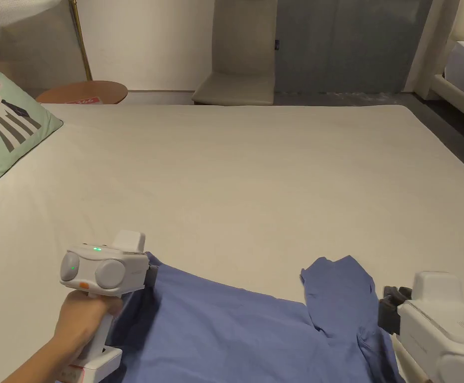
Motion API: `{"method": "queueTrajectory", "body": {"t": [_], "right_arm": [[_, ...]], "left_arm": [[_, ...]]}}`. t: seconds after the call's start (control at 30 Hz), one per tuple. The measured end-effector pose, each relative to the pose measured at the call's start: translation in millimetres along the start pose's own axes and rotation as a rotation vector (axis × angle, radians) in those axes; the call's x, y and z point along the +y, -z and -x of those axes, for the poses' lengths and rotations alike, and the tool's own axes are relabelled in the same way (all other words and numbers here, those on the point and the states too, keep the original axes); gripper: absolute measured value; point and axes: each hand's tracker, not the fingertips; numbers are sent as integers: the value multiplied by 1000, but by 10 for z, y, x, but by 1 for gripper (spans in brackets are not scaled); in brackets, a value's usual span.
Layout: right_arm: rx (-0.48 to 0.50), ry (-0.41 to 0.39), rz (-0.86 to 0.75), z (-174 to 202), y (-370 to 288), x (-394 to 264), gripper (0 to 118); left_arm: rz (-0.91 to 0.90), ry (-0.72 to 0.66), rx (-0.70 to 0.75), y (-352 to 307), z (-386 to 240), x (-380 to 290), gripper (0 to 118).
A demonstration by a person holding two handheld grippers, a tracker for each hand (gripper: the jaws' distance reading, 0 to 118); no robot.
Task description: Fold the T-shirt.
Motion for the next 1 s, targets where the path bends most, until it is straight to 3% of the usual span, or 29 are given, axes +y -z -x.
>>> {"method": "queueTrajectory", "body": {"t": [0.03, 0.07, 0.1, 0.23, 0.3, 0.33, 0.43, 0.47, 0.53, 0.6, 1.0], "right_arm": [[16, 19, 46, -33, 113, 3, 79], [10, 18, 108, -48, 248, 0, 97], [6, 30, 184, -74, 343, 3, 104], [-14, 23, 267, -20, 596, -16, 102], [-5, 3, 296, 33, 708, -32, 95], [-4, 3, 306, 55, 747, -42, 81], [6, 15, 368, 116, 792, -84, 63], [4, 12, 357, 128, 765, -108, 45], [-1, -20, 313, 136, 670, -129, 31], [-3, -17, 313, 102, 593, -135, 6], [-2, -114, -203, -24, -593, 588, 5]], "left_arm": [[-13, 0, -2, -91, -5, 3, 0], [-28, 8, -4, -187, -11, 5, 0], [-48, 19, -7, -284, -18, 5, 0], [-89, 24, -22, -561, -11, 18, 1], [-102, 19, -25, -647, -7, 29, 0], [-106, 18, -26, -679, -8, 29, 0], [-111, 16, -24, -733, 1, 25, 0], [-115, 15, -20, -758, 3, 14, 0], [-117, 7, -16, -775, 29, 1, 0], [-120, -3, -8, -814, 55, -22, 0], [-279, -138, 63, -1553, 345, -51, 0]]}}
